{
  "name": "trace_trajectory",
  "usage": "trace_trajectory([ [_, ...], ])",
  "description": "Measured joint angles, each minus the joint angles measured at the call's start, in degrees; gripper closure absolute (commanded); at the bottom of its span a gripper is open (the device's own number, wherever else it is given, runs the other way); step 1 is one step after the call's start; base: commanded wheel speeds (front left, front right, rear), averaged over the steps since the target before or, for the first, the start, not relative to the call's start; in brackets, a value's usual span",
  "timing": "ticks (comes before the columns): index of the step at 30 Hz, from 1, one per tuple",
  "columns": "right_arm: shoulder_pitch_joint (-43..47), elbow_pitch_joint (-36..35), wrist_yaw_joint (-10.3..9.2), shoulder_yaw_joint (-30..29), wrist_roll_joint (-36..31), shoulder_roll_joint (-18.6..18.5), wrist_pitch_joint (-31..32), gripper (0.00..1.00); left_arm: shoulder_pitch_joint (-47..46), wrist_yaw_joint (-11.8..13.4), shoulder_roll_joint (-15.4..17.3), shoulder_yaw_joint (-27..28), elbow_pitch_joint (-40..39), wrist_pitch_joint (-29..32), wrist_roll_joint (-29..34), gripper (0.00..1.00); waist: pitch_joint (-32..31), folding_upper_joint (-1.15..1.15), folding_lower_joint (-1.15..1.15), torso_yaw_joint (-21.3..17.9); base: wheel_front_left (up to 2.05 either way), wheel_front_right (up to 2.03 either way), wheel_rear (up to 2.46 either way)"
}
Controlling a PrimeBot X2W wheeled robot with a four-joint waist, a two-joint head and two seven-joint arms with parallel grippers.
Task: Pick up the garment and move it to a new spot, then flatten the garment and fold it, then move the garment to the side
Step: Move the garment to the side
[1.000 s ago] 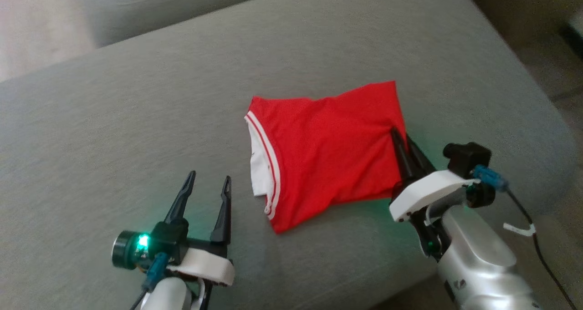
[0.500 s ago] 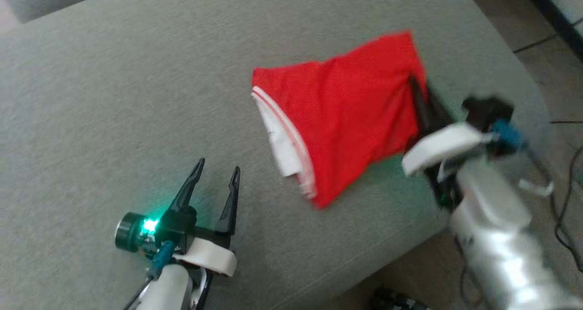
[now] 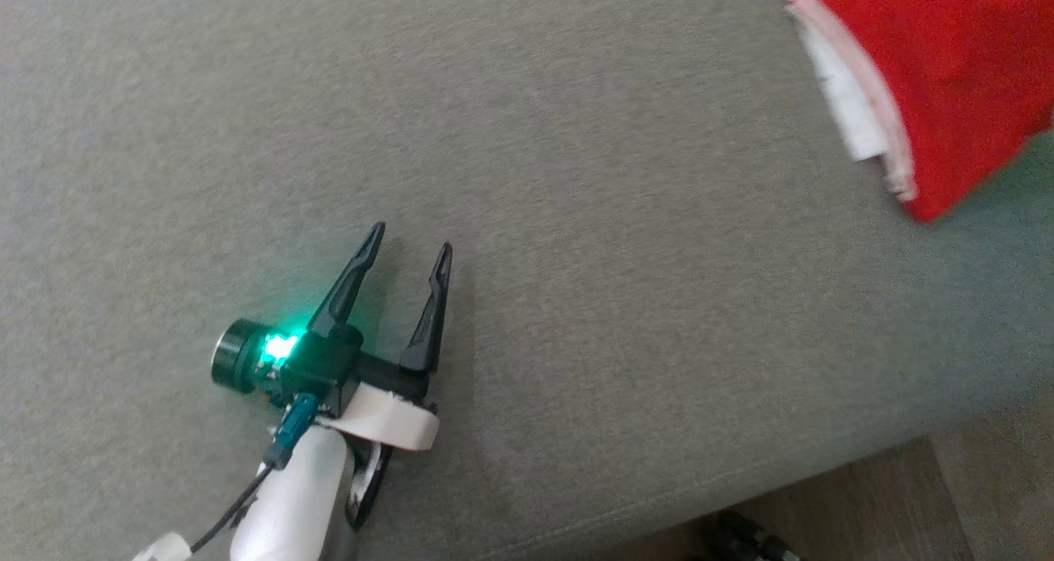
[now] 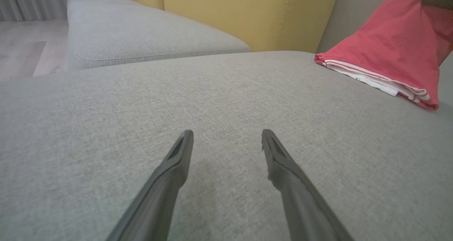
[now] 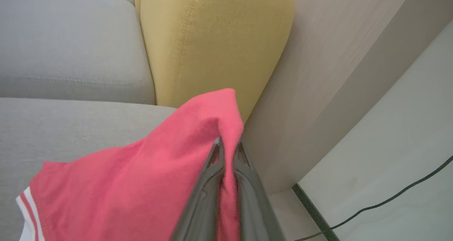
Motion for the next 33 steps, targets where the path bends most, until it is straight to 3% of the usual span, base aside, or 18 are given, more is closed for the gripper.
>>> trace_trajectory([
  [3, -0.64, 0.14, 0.00, -6.23, -4.55, -1.48, 0.77, 1.00, -0.70, -0.05, -0.30, -0.25, -0.76, -0.40, 0.00, 0.00, 1.33, 0.00, 0.00, 1.83, 0.00, 0.00, 0.00],
  [4, -0.63, 0.05, 0.00, -8.10, -6.30, -1.58, 1.13, 0.32, -0.87, -0.07, -0.37, -0.31, -1.03, -0.41, 0.00, 0.00, 1.67, 0.00, 0.00, 2.35, 0.00, 0.00, 0.00],
  [5, -0.63, -0.15, 0.00, -9.72, -7.99, -1.56, 1.24, 0.00, -1.13, -0.07, -0.41, -0.32, -1.11, -0.40, 0.00, 0.00, 1.95, 0.00, 0.00, 2.80, 0.00, 0.00, 0.00],
  [8, -0.64, -2.27, 0.00, -13.41, -10.37, -0.30, 0.04, 0.00, -1.43, -0.05, -0.47, -0.31, -1.29, -0.41, 0.00, 0.00, 2.29, 0.00, 0.01, 3.79, 0.00, 0.00, 0.00],
  [11, -0.99, -3.12, 0.00, -13.58, -10.15, 3.00, -0.97, 0.00, -1.44, 0.04, -0.43, -0.04, -0.69, -0.40, -0.08, 0.00, 1.28, 0.00, 0.00, 4.17, 0.00, 0.00, 0.00],
  [13, -0.99, -3.59, 0.00, -12.71, -9.70, 4.25, -1.02, 0.00, -1.42, 0.11, -0.36, 0.14, -0.27, -0.38, -0.09, 0.00, 0.77, 0.00, 0.00, 4.30, 0.00, 0.00, 0.00],
  [18, 1.21, -12.63, 0.00, -4.75, -3.07, 11.40, -1.21, 0.00, 0.00, 1.11, -0.23, 1.32, 1.08, -0.31, -0.88, 0.00, -2.56, 0.00, 0.00, 5.39, 0.00, 0.00, 0.00],
  [21, 7.44, -15.70, 0.00, -0.16, 1.08, 14.33, -1.40, 0.00, 2.15, 1.76, -0.24, 1.68, 1.69, -0.13, -1.35, 0.00, -5.04, 0.00, -0.01, 6.45, 0.00, 0.00, 0.00],
  [25, 18.32, -18.69, 0.00, 4.66, 5.79, 15.59, -1.40, 0.00, 4.54, 2.71, -0.29, 1.79, 2.21, -0.05, -1.60, 0.00, -8.66, 0.00, -0.01, 8.50, 0.00, 0.00, 0.00],
  [33, 32.62, -22.30, 0.00, 5.48, 11.23, 16.75, -1.40, 0.00, 11.26, 4.27, -0.31, 3.60, 2.74, 0.11, -2.79, 0.00, -16.04, 0.00, -0.02, 13.46, 0.00, 0.00, 0.00],
])
